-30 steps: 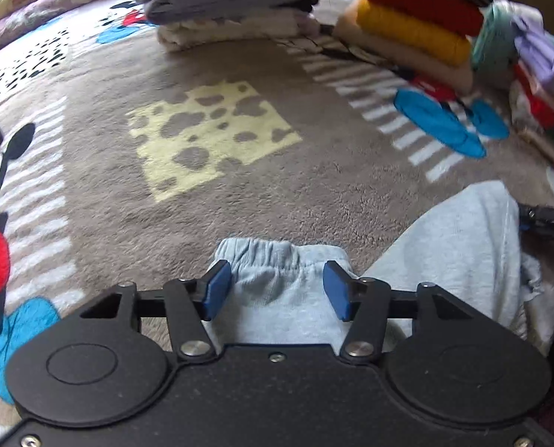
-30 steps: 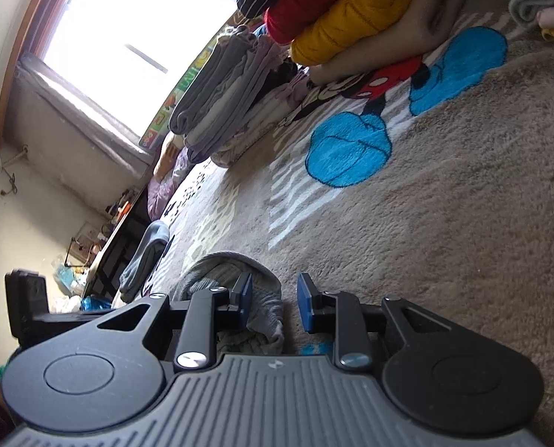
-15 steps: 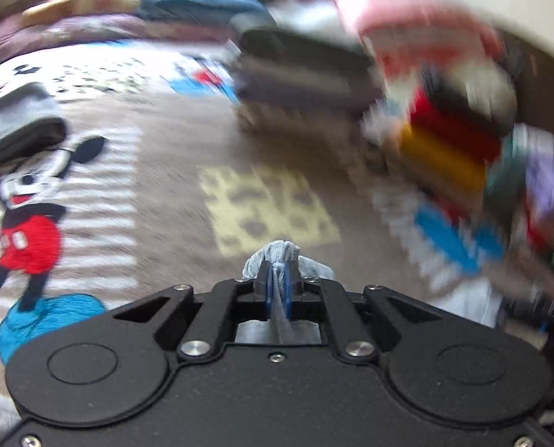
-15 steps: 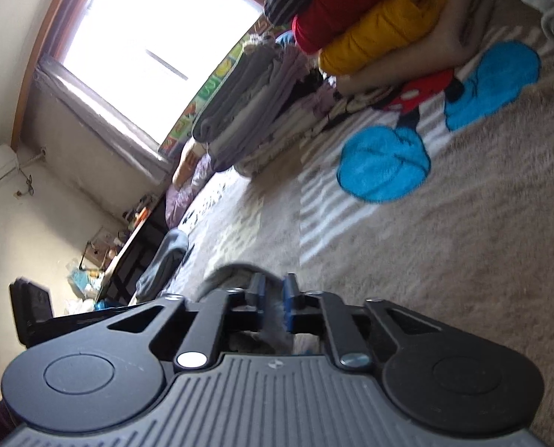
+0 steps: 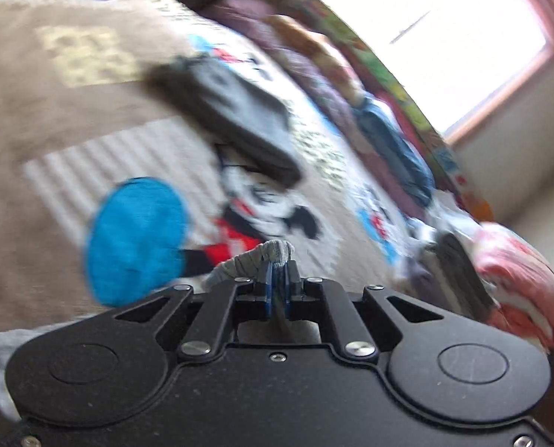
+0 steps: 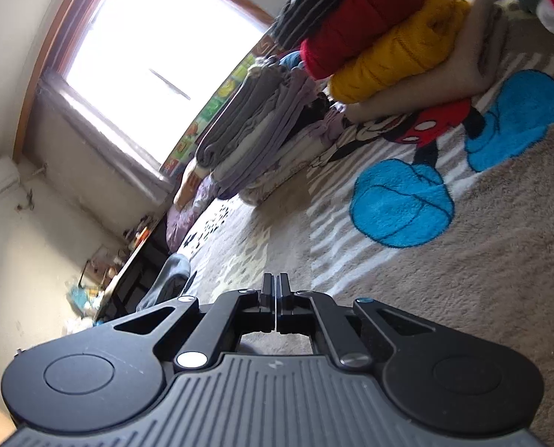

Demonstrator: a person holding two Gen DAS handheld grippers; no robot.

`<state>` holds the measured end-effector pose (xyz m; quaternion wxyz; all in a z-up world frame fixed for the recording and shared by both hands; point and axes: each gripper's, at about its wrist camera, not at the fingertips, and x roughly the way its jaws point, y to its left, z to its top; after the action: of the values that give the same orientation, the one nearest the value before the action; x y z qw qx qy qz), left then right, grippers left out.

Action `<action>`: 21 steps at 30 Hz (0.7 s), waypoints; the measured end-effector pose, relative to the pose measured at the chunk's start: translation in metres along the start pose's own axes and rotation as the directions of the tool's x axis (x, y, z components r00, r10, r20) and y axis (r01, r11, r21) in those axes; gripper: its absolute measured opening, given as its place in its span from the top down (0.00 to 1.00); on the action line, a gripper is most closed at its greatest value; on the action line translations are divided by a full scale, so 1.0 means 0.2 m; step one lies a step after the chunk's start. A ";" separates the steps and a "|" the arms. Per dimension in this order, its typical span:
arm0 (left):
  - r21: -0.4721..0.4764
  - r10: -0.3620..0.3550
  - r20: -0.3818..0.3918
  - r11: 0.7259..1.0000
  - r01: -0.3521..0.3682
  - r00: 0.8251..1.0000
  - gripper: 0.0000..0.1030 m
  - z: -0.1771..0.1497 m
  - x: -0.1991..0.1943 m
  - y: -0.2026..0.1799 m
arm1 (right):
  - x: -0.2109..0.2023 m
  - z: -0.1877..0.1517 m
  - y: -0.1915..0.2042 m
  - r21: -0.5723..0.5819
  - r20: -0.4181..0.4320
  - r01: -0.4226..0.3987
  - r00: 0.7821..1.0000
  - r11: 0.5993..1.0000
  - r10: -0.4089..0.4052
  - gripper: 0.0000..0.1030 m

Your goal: Fold clothes

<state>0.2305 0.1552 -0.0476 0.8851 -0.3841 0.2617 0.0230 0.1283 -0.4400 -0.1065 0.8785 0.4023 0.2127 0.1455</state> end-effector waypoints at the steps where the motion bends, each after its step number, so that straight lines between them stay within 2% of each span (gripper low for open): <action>1: 0.002 0.005 0.002 1.000 -0.005 1.000 0.97 -0.01 -0.01 0.02 | -0.02 0.00 0.01 -0.014 0.000 -0.018 1.000 1.000 0.018 0.91; 2: 0.004 0.011 0.004 1.000 -0.011 1.000 0.97 -0.02 -0.02 0.03 | -0.04 0.00 0.02 -0.028 -0.001 -0.039 0.999 0.999 0.039 0.88; 3: 0.006 0.016 0.005 1.000 -0.016 1.000 0.96 -0.02 -0.02 0.05 | -0.07 0.00 0.05 -0.051 -0.003 -0.052 0.999 0.997 0.052 0.74; 4: 0.008 0.021 0.007 1.000 -0.021 1.000 0.95 -0.03 -0.03 0.07 | -0.09 -0.01 0.07 -0.076 -0.006 -0.065 0.998 0.995 0.065 0.54; 6: 0.012 0.032 0.011 0.999 -0.032 0.999 0.94 -0.05 -0.05 0.10 | -0.15 -0.02 0.12 -0.126 -0.014 -0.091 0.996 0.988 0.090 0.43; 8: 0.016 0.042 0.015 0.999 -0.043 0.999 0.91 -0.06 -0.07 0.14 | -0.21 -0.03 0.17 -0.180 -0.026 -0.115 0.993 0.977 0.112 0.43; 10: 0.052 0.042 0.018 0.998 -0.043 0.999 0.83 -0.07 -0.10 0.15 | -0.25 -0.07 0.25 -0.292 -0.041 -0.109 0.994 0.950 0.101 0.42; 13: 0.147 0.026 0.020 0.989 -0.028 0.999 0.75 -0.07 -0.16 0.14 | -0.27 -0.16 0.39 -0.499 -0.071 -0.068 0.997 0.864 0.038 0.41; 16: 0.244 0.011 0.019 0.970 -0.015 1.000 0.74 -0.07 -0.22 0.13 | -0.23 -0.28 0.47 -0.637 -0.113 -0.032 0.992 0.770 -0.052 0.41; 18: 0.363 0.033 0.001 0.931 -0.031 0.999 0.74 -0.10 -0.25 0.10 | -0.19 -0.34 0.50 -0.706 -0.120 -0.009 0.987 0.709 -0.108 0.41; 19: 0.433 0.056 -0.007 0.900 -0.047 0.998 0.74 -0.12 -0.25 0.08 | -0.18 -0.37 0.52 -0.730 -0.114 0.011 0.984 0.684 -0.138 0.41; 20: 0.501 0.079 -0.013 0.863 -0.062 0.997 0.74 -0.15 -0.26 0.07 | -0.16 -0.38 0.52 -0.737 -0.110 0.024 0.982 0.675 -0.156 0.41; 21: 0.567 0.103 -0.017 0.821 -0.076 0.994 0.74 -0.17 -0.26 0.05 | -0.15 -0.38 0.51 -0.729 -0.107 0.034 0.981 0.684 -0.162 0.42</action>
<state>0.1686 0.1465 -0.0491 0.9507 -0.0927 0.2951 -0.0229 0.0557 -0.3392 -0.0654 0.9519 -0.0017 0.2303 0.2023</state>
